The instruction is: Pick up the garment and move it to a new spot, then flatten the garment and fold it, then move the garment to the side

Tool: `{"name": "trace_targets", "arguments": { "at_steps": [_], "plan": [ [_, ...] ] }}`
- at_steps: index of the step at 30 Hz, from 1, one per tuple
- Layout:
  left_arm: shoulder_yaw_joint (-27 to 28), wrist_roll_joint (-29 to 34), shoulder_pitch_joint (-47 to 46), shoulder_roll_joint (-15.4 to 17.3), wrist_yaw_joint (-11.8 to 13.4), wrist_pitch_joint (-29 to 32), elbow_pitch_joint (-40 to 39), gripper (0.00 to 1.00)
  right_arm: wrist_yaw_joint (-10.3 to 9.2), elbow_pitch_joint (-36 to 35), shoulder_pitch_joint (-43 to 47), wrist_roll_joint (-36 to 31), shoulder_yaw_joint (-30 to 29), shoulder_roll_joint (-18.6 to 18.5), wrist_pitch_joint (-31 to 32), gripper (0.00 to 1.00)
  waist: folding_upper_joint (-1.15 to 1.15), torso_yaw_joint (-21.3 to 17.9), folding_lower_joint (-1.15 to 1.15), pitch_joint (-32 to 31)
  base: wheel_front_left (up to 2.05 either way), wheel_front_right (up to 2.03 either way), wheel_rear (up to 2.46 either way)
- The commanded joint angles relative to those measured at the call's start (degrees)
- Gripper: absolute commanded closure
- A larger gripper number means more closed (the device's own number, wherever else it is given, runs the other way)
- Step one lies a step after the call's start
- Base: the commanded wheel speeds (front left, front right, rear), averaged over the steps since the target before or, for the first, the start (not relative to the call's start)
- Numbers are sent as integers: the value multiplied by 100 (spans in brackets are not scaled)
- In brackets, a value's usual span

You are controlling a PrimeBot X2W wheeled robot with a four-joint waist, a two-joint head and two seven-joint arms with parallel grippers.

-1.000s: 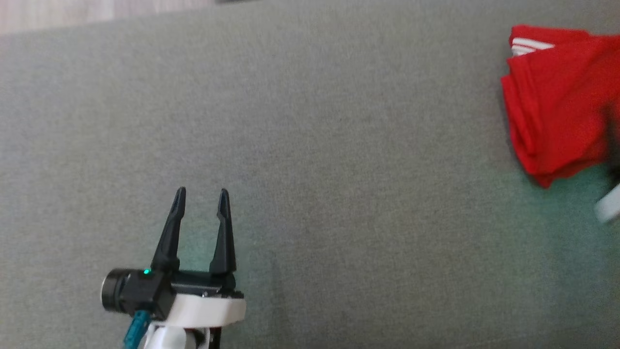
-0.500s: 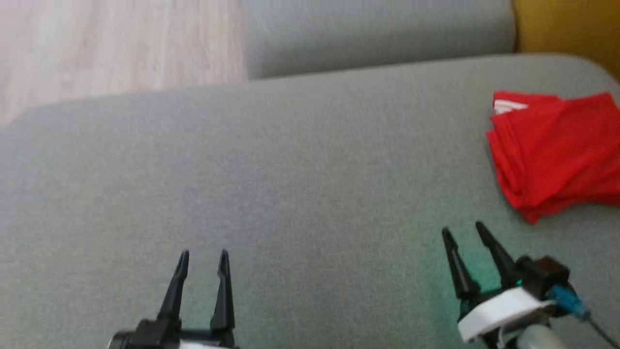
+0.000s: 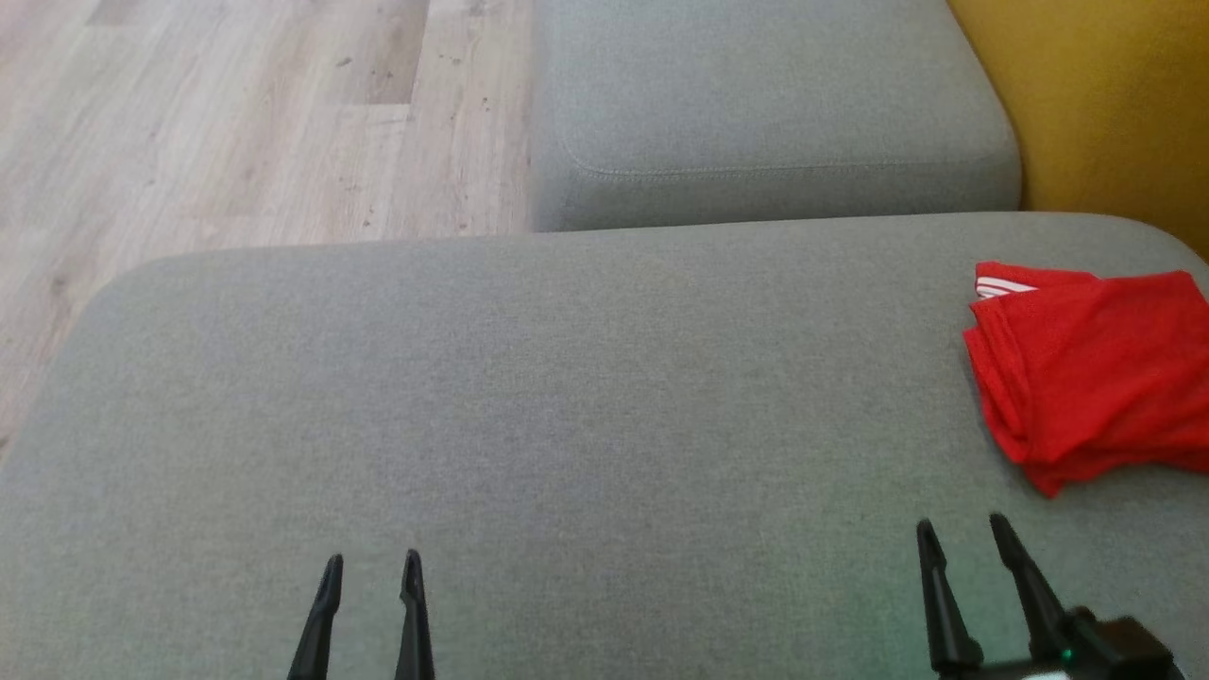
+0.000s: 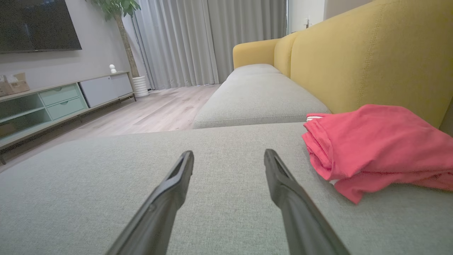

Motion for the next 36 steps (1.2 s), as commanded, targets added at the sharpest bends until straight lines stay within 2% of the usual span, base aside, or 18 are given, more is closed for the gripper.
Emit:
{"name": "trace_targets", "arguments": {
  "at_steps": [1, 16, 17, 21, 36],
  "plan": [
    [250, 37, -192, -27, 16, -46, -214, 0, 21, -230, -192, -23, 112, -5, -61, 0, 0, 6, 1, -24, 0, 0, 0],
    [294, 124, -182, -27, 23, -46, -165, 0, 21, -209, -205, -60, 166, 53, -62, 0, 0, -31, 1, -42, 0, 0, 0],
    [109, 105, 58, 4, 2, 0, 2, 100, 0, -36, 66, -1, 23, 88, 0, 100, 0, -31, 1, -42, 0, 0, 0],
    [100, 38, 106, 0, -6, 30, 227, 100, 0, 185, 97, 60, 33, 89, 13, 100, 0, -35, 1, -37, 0, 0, 0],
    [237, -1027, -159, 63, -139, 219, 320, 100, 3, 260, -172, 1149, -15, 21, 205, 100, 0, -70, 1, 37, 0, 0, 0]
  ]
}}
